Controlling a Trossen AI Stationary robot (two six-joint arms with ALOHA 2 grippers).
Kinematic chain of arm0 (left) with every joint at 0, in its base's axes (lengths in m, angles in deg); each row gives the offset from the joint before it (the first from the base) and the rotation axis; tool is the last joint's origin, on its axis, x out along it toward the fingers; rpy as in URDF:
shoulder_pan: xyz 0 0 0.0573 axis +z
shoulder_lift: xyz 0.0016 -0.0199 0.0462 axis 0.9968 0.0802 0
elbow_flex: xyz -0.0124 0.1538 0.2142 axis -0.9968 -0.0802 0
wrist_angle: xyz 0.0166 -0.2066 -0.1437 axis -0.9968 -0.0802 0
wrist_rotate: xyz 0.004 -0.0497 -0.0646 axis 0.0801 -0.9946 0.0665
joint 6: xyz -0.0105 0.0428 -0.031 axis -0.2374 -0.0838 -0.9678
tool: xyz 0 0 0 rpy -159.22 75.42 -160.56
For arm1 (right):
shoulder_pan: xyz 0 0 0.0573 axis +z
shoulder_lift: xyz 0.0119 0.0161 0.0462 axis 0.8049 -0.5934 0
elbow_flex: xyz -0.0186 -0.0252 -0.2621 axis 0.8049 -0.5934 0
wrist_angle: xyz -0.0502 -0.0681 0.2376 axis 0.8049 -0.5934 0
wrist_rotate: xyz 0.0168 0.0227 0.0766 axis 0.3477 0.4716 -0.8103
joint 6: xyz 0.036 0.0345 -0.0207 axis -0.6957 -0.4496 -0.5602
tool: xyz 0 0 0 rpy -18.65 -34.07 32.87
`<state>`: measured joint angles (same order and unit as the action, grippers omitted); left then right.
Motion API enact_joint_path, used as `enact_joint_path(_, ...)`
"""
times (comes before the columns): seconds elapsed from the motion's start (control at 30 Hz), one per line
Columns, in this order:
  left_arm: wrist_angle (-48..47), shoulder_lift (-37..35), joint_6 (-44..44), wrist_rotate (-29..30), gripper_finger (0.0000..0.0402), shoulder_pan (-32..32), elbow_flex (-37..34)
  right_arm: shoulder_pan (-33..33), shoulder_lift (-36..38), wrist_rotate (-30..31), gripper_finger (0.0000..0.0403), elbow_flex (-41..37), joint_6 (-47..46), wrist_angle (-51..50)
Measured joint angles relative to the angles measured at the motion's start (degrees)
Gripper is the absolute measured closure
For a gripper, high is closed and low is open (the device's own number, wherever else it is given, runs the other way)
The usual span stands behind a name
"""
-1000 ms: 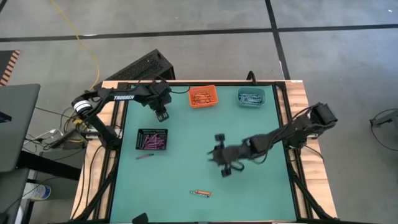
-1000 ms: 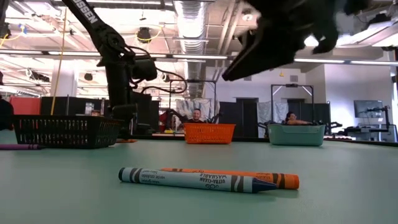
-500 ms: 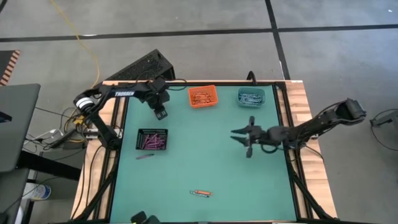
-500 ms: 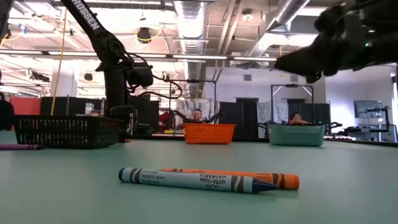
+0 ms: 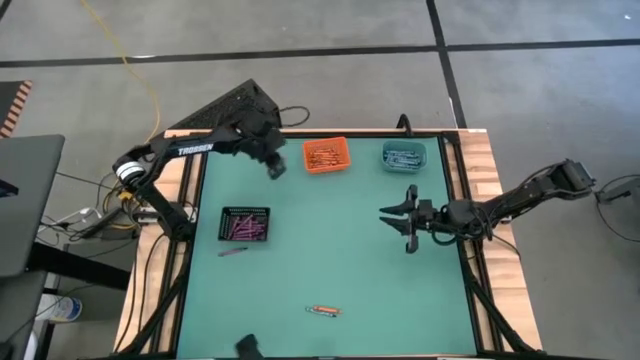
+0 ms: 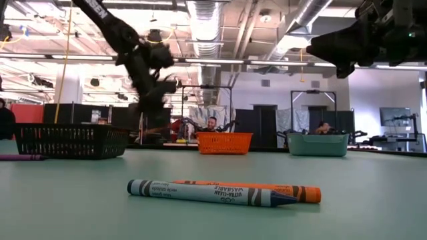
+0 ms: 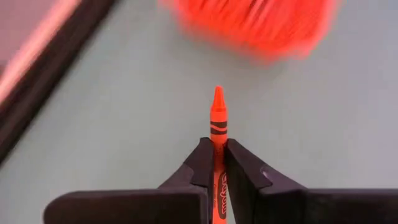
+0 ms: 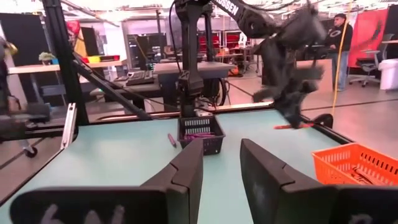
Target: Sort crayons
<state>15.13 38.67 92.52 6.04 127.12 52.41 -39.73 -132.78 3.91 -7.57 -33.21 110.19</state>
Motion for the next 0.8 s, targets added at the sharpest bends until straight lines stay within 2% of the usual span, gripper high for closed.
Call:
enact_joint_path(0.13,11.3,-0.2,-3.9,-8.3,0.0392,-3.5,2.2,0.7,0.0,0.0,0.0284,0.0,0.0,0.0)
enact_joint_path(0.23,22.2,0.4,-3.8,-7.5,0.0392,-6.6,4.4,0.7,0.0,0.0,0.0284,0.0,0.0,0.0)
enact_joint_path(0.33,26.6,3.5,-1.2,-4.1,0.0392,-8.7,6.5,0.7,0.0,0.0,0.0284,0.0,0.0,0.0)
enact_joint_path(0.5,26.0,10.4,0.8,-2.8,0.0393,-9.5,14.2,0.0,0.0,0.0,0.0284,0.0,0.3,0.0)
enact_joint_path(0.8,11.4,22.1,4.3,0.4,0.0393,-9.4,28.6,-0.5,0.0,0.0,0.0284,0.0,1.3,-1.8)
